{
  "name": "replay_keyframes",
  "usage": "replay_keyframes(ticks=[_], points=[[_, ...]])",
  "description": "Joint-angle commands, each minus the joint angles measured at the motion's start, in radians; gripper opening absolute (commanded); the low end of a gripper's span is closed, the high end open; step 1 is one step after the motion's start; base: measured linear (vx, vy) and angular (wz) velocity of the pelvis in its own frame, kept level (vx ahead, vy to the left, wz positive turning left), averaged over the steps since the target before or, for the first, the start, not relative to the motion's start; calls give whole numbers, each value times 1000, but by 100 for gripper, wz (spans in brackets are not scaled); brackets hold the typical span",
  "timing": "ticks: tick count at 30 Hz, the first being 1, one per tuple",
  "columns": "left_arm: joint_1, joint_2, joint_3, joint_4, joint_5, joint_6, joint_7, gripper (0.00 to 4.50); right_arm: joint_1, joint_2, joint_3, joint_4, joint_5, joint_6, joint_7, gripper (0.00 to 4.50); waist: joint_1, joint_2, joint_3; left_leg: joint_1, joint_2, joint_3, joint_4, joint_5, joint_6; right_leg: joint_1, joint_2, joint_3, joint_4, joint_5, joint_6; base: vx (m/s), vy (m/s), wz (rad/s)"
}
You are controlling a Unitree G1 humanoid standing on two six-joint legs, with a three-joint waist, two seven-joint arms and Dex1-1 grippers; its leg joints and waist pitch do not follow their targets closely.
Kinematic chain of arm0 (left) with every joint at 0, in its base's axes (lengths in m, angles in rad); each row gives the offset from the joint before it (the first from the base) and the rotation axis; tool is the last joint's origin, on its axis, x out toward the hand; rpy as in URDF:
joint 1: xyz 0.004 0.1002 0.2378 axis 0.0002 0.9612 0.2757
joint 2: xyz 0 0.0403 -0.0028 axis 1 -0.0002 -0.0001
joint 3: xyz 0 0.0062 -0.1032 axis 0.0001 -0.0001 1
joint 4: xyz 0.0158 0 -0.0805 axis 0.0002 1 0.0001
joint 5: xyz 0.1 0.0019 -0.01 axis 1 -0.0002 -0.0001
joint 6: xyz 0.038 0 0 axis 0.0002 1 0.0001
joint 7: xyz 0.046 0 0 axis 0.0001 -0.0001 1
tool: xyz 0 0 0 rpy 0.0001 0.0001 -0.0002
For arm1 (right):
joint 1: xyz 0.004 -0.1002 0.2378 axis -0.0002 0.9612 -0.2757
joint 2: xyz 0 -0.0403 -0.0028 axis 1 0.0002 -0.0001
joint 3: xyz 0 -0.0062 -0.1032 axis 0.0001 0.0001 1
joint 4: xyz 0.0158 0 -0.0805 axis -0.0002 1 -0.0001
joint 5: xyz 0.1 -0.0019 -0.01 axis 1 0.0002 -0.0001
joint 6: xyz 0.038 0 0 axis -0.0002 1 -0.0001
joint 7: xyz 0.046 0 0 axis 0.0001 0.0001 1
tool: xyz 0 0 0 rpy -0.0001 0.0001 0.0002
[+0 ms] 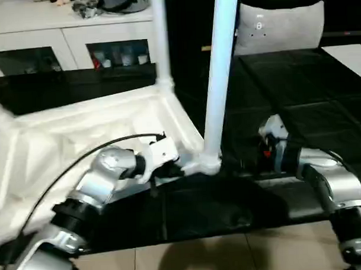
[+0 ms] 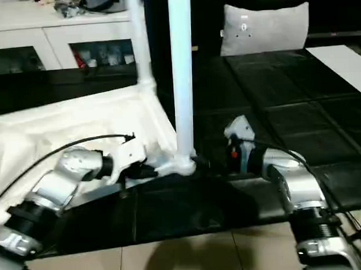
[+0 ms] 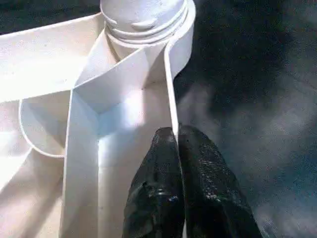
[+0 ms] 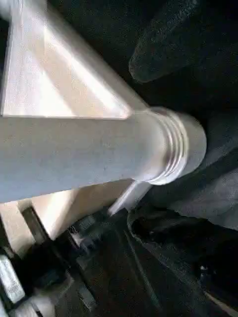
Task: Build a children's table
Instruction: Rotate leg to tighten
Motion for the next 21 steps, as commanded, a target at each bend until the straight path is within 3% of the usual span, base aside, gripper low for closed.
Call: replay_keyframes(ticks=[1,6,10,11,12,21], points=[[-3,24,-78,0,-2,-67,-131,0,-26,-18,28,9,14,-20,84,408,5,-6,-66,-7,45,6,-74,-95,112,67,-77,73,-73,-313,-109,0,0,0],[-14,50,-106,-4,-17,-105,-232,0,-49,-33,74,32,11,-40,183,363,23,-6,-66,-4,50,11,-76,-84,107,65,-79,80,-67,-297,-127,0,0,0],[-23,48,-119,-6,-23,-130,-273,0,-71,-28,104,45,18,-32,253,328,27,-8,-68,-6,52,13,-76,-76,101,66,-79,82,-60,-278,-133,0,0,0],[-28,43,-122,-2,-24,-138,-279,0,-77,-27,113,43,21,-29,279,319,27,-16,-68,-7,50,15,-75,-75,104,67,-79,82,-61,-280,-132,0,0,0],[-30,40,-123,1,-24,-141,-281,0,-79,-26,118,42,21,-27,289,310,30,-12,-68,-7,50,17,-74,-66,106,66,-80,83,-61,-288,-129,0,0,0],[-34,29,-118,15,-24,-154,-281,0,-78,-12,133,66,20,-33,319,233,46,-15,-69,-5,50,20,-74,-60,97,64,-79,82,-64,-317,-110,0,0,0]])
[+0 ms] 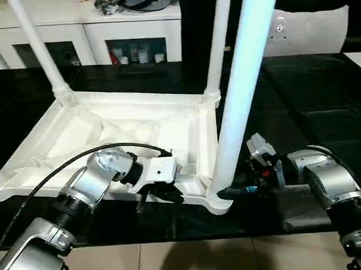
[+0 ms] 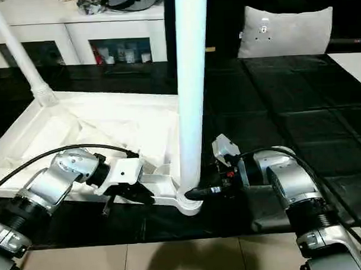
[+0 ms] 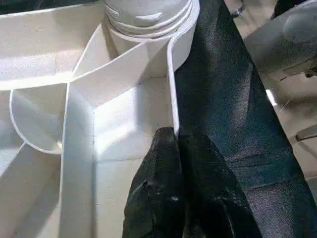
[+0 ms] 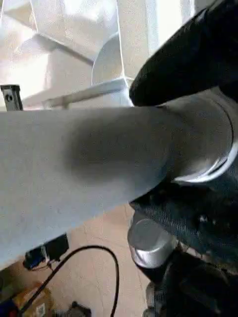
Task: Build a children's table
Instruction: Rotate leg to tighten
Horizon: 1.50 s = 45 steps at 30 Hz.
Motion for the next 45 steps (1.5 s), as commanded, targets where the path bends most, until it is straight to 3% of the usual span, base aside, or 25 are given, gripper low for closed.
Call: replay_keyframes(ticks=[1,6,11,13,14,15,17,18,19,20,21,22,23,25,27,28,30,33,35,39,40,44,45], points=[[-1,-14,-48,-10,8,-20,-52,0,-15,4,8,-3,5,-7,-3,225,-5,-12,-68,-5,47,2,-75,-63,92,65,-78,74,-67,-323,-108,0,0,0],[13,-20,-29,-20,-21,26,-48,0,3,10,0,-22,23,22,2,205,-4,-11,-69,-7,46,2,-74,-58,90,66,-78,73,-66,-325,-102,0,0,0],[39,-55,25,-72,-51,190,53,0,35,68,-33,-81,39,124,-153,200,-5,-14,-67,-7,48,2,-76,-51,87,66,-78,72,-67,-320,-104,0,0,0],[42,-64,33,-80,-50,219,78,0,40,80,-35,-88,29,128,-190,200,-12,-15,-60,-8,38,5,-78,-87,65,67,-76,68,-80,-411,-71,0,0,0],[42,-89,50,-87,-46,258,134,0,41,114,-49,-83,10,132,-277,200,-16,-21,-56,-2,33,7,-79,-113,57,63,-75,64,-93,-474,-43,0,0,0],[42,-89,50,-87,-46,258,134,0,41,114,-49,-83,10,132,-277,200,-20,-20,-54,1,32,8,-79,-123,49,62,-75,63,-95,-497,-33,0,0,0],[43,-104,61,-93,-45,281,166,0,40,136,-58,-79,-1,137,-333,200,-32,-17,-51,6,26,5,-78,-161,40,61,-74,52,-111,-563,-3,0,0,0],[44,-115,68,-97,-45,297,189,0,40,152,-65,-76,-10,140,-374,200,-42,-17,-51,2,28,3,-80,-169,36,64,-73,51,-111,-560,9,0,0,0],[44,-193,98,-118,-26,392,329,0,25,258,-110,-37,-59,164,-633,199,-54,-17,-51,2,27,2,-80,-174,28,63,-71,47,-112,-552,12,0,0,0],[44,-204,100,-121,-23,404,346,0,22,271,-116,-31,-65,169,-666,199,-61,-12,-51,2,29,-1,-81,-168,16,64,-73,46,-110,-541,5,0,0,0],[42,-230,108,-123,-13,432,391,0,16,305,-131,-17,-80,176,-749,199,-79,-13,-50,-4,28,-6,-82,-183,7,69,-72,38,-114,-545,11,0,0,0],[31,-278,125,-109,3,465,471,0,5,354,-153,13,-102,165,-871,199,-96,-9,-52,0,24,-5,-80,-201,6,66,-72,34,-120,-546,15,0,0,0],[26,-296,131,-102,10,473,502,0,1,369,-160,24,-108,161,-909,198,-101,-2,-51,4,24,-6,-80,-212,8,64,-72,33,-123,-546,13,0,0,0],[1,-367,153,-68,28,489,619,0,-27,429,-196,96,-132,132,-1096,198,-121,1,-53,2,19,-4,-77,-218,29,65,-70,31,-127,-525,6,0,0,0],[-7,-385,155,-55,35,485,652,0,-40,450,-214,122,-123,111,-1139,198,-125,7,-57,0,18,-6,-80,-203,44,69,-71,36,-122,-479,-14,0,0,0],[-10,-393,156,-51,39,484,666,0,-45,459,-222,132,-119,101,-1156,198,-127,4,-58,1,18,-4,-80,-197,47,67,-70,39,-123,-467,-19,0,0,0],[-17,-399,144,-36,53,466,675,0,-54,474,-225,148,-115,48,-1165,266,-125,5,-60,1,19,-2,-80,-177,59,67,-70,44,-116,-428,-41,0,0,0],[-11,-388,148,-51,80,479,681,0,-29,497,-252,99,-126,37,-1164,273,-112,5,-66,-5,25,-2,-82,-100,82,74,-73,56,-96,-330,-81,0,0,0],[-9,-380,150,-53,85,477,679,0,-19,497,-255,84,-121,35,-1156,302,-100,5,-69,-7,29,-3,-82,-53,94,77,-71,60,-84,-267,-98,0,0,0],[2,-336,150,-51,82,442,651,0,25,446,-233,23,-114,18,-1087,321,-91,10,-76,-11,31,-4,-76,3,118,79,-71,65,-65,-152,-132,0,0,0],[8,-307,140,-48,80,409,623,0,45,412,-227,-2,-101,6,-1041,334,-87,15,-75,-10,32,-4,-76,5,126,77,-71,65,-63,-141,-140,0,0,0],[20,-238,119,-34,72,344,540,0,95,303,-225,-73,-46,-25,-858,369,-73,11,-70,-10,29,3,-77,-58,131,79,-70,65,-78,-230,-106,0,0,0],[22,-223,116,-28,69,325,515,0,107,269,-223,-91,-40,-35,-802,379,-73,15,-69,-9,33,1,-80,-58,125,75,-71,66,-76,-242,-109,0,0,0]])
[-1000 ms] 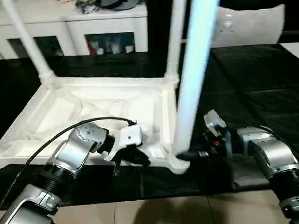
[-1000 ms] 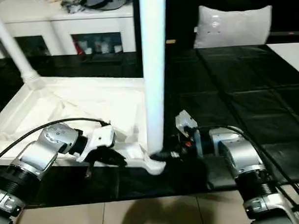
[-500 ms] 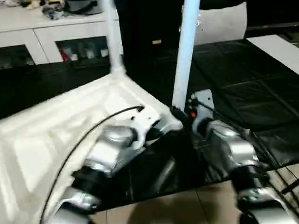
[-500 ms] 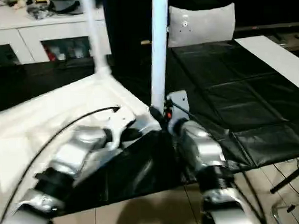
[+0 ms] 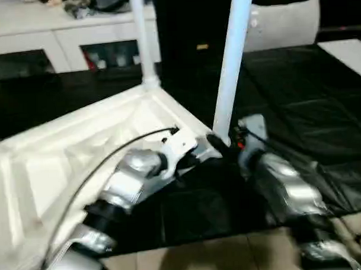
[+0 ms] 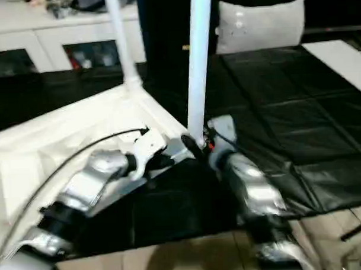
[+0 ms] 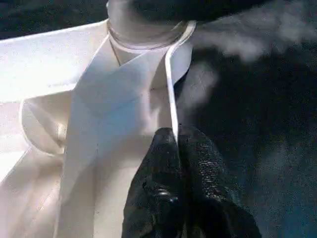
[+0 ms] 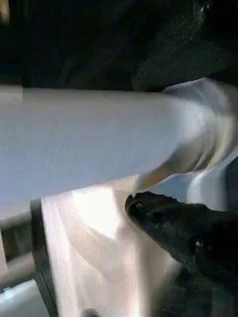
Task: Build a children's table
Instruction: Rotate leg to tighten
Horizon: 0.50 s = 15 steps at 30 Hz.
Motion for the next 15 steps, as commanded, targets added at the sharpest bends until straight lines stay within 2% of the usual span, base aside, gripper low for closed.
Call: replay_keyframes(ticks=[1,2,3,5,6,9,12,15], points=[[-2,32,-31,16,7,-66,-86,0,17,-68,21,-62,27,-23,160,389,5,-7,-66,-13,28,2,-60,-71,123,76,-69,65,-66,-265,-105,0,0,0],[-2,36,-32,18,7,-72,-94,0,19,-77,22,-65,28,-25,174,397,7,-10,-65,-15,27,2,-59,-72,124,77,-69,66,-67,-272,-100,0,0,0],[-1,59,-44,27,4,-102,-143,0,24,-125,27,-74,33,-16,238,397,11,-11,-65,-15,27,2,-60,-68,128,77,-69,67,-67,-287,-92,0,0,0],[3,86,-61,34,-6,-156,-213,0,23,-173,38,-82,33,-6,302,417,18,-9,-64,-14,28,2,-59,-70,130,75,-69,67,-70,-313,-82,0,0,0],[5,105,-74,40,-15,-192,-258,0,21,-205,51,-90,45,10,360,417,21,-14,-63,-12,29,3,-60,-72,130,72,-68,67,-71,-324,-80,0,0,0],[3,138,-102,50,-23,-242,-331,0,13,-252,76,-95,69,23,459,417,29,-14,-65,-12,32,4,-59,-68,130,69,-68,67,-66,-319,-89,0,0,0],[0,181,-144,50,-22,-309,-436,0,-6,-295,122,-87,77,9,592,381,39,-16,-66,-11,34,5,-59,-68,132,68,-69,67,-65,-330,-89,0,0,0],[-3,193,-156,50,-19,-330,-476,0,-15,-306,141,-80,85,17,645,362,48,-19,-66,-9,38,6,-59,-59,127,65,-71,70,-63,-329,-91,0,0,0]])
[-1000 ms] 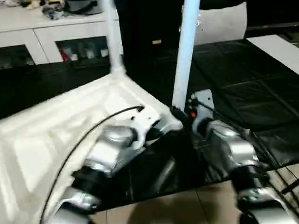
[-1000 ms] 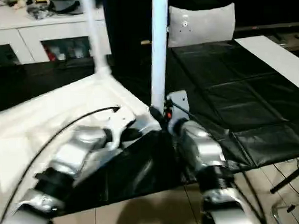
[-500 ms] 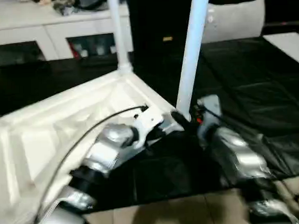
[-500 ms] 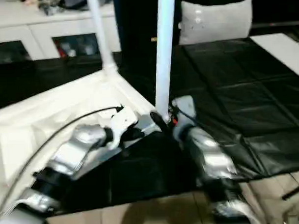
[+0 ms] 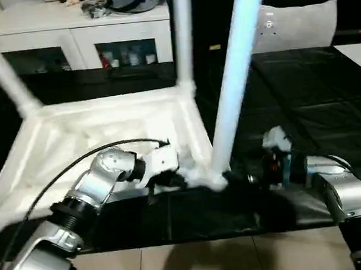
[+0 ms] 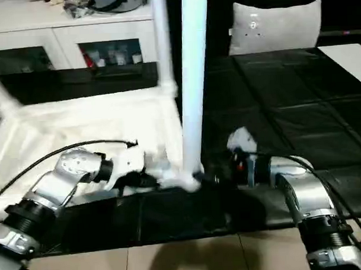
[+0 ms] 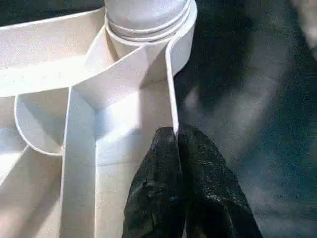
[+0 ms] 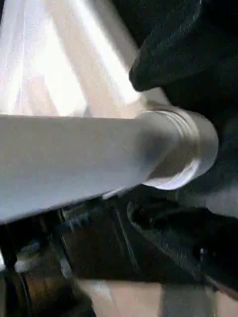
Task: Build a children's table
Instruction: Rotate leg to tighten
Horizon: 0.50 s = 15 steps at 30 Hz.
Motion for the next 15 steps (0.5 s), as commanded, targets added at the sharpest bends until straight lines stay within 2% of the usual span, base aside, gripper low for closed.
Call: replay_keyframes(ticks=[1,2,3,4,5,10,14,15], points=[[-3,14,-75,5,26,-48,-88,0,-26,-21,38,-10,14,10,80,338,0,-21,-65,-11,37,3,-63,-60,125,66,-70,68,-66,-333,-93,0,0,0],[-3,14,-75,5,26,-48,-88,0,-26,-21,38,-10,14,10,80,338,2,-20,-65,-11,37,4,-62,-60,125,65,-70,68,-67,-336,-91,0,0,0],[-11,21,-89,5,28,-75,-120,0,-27,-27,66,-14,10,16,125,329,2,-30,-65,-13,36,5,-63,-57,123,67,-70,69,-68,-341,-86,0,0,0],[-11,21,-89,5,28,-75,-120,0,-27,-27,66,-14,10,16,125,317,7,-25,-65,-11,37,4,-63,-56,121,66,-72,69,-67,-350,-83,0,0,0],[-15,24,-95,6,30,-89,-132,0,-30,-24,76,-11,7,16,141,302,9,-25,-66,-10,38,4,-62,-52,118,64,-72,70,-67,-346,-82,0,0,0],[-27,29,-111,6,33,-120,-155,0,-44,-14,96,9,10,9,166,269,20,-27,-66,-8,39,5,-64,-60,103,63,-72,71,-67,-358,-77,0,0,0],[-38,13,-109,13,28,-127,-171,0,-56,-5,116,25,9,8,199,244,20,-29,-66,-10,37,6,-64,-61,99,64,-71,70,-67,-362,-72,0,0,0],[-40,9,-108,16,27,-129,-170,0,-57,-4,119,25,11,13,205,225,20,-32,-65,-10,36,6,-64,-63,96,65,-71,70,-68,-371,-66,0,0,0]])
